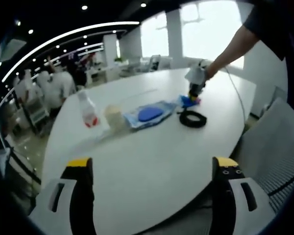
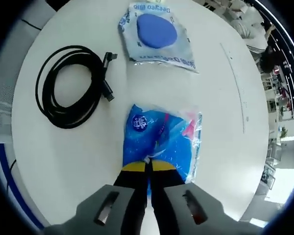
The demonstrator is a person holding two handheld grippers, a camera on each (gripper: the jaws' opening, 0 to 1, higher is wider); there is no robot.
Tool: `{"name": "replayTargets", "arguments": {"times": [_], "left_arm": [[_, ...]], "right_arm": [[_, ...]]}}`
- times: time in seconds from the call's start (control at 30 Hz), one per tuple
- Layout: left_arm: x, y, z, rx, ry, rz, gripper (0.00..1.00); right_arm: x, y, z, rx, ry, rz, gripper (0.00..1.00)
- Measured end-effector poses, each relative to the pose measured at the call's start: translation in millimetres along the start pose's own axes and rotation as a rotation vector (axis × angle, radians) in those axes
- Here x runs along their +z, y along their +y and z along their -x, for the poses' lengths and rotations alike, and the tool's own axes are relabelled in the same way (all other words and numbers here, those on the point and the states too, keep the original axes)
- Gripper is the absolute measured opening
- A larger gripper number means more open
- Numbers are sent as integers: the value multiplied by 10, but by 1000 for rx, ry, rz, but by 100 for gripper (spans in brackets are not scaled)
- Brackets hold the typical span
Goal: Arrange the tabletop items into an orderly group along one side of the table until the central work area is clear of visible clutter.
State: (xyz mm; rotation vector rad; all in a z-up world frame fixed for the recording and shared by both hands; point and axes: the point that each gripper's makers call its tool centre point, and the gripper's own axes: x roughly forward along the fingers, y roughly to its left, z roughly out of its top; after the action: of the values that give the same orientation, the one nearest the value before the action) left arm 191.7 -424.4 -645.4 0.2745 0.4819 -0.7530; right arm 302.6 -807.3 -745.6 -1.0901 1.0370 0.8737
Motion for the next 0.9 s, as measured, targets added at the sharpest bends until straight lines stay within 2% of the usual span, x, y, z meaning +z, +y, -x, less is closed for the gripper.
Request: {"name": "replayTargets", "arguments": {"times": [0.5, 0.73, 0.9], "left_arm": [[-22, 15, -13, -2, 8, 6, 97], [-41, 1, -19, -10, 15, 0, 96], [-30, 9, -11, -2, 12, -2, 96]], "right_arm": [[51, -73, 185, -39, -10, 81, 0], [89, -123, 218, -52, -17, 133, 0], [61, -245, 156, -61, -24, 166, 0]]}}
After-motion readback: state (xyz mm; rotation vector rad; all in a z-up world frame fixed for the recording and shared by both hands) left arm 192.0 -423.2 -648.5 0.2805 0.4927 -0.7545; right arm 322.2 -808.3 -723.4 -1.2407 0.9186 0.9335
